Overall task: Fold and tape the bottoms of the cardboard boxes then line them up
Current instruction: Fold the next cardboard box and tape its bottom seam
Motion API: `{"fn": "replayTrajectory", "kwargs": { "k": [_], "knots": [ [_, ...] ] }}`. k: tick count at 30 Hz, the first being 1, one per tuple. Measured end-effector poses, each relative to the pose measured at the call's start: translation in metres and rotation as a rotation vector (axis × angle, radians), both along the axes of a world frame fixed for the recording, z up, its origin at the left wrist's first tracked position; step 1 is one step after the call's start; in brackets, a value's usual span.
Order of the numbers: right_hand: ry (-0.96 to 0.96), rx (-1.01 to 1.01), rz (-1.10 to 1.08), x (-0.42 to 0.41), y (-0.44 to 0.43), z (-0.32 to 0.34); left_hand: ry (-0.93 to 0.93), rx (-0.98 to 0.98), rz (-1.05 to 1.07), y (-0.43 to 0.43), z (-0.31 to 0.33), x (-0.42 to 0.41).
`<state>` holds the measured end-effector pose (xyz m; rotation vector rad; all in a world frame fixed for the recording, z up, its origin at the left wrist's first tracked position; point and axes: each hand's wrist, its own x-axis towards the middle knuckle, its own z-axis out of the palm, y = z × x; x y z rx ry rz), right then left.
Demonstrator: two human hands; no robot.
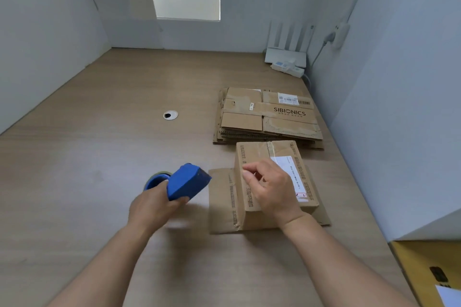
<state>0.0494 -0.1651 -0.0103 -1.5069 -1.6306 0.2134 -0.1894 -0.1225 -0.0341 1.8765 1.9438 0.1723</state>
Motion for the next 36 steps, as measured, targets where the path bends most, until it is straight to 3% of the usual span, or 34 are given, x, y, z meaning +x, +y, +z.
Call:
{"fn": "replayTrajectory", "kwargs": {
  "k": [5, 12, 18, 23, 31, 36],
  "knots": [
    [0.292, -0.142, 0.127, 0.019, -0.015, 0.027, -0.232, 0.106, -0.196, -0.035, 0.043, 0.011],
    [0.265, -0.251, 0.209, 0.037, -0.034, 0.053, -0.326, 0.073, -0.345, -0.049, 0.065, 0.043],
    [0.352, -0.275, 0.192, 0.058, -0.040, 0.043, -0.471, -0.132, -0.384, -0.051, 0.080, 0.071],
    [0.234, -0.278, 0.071, 0.073, -0.049, 0.038, -0.471, -0.190, -0.416, -0.048, 0.090, 0.094],
    [0.412, -0.311, -0.281, 0.101, -0.075, 0.026, -0.290, -0.323, -0.432, -0.036, 0.120, 0.082],
    [0.454, -0.501, -0.372, 0.126, -0.089, 0.012, -0.129, -0.401, -0.364, -0.022, 0.116, 0.035]
  ]
}}
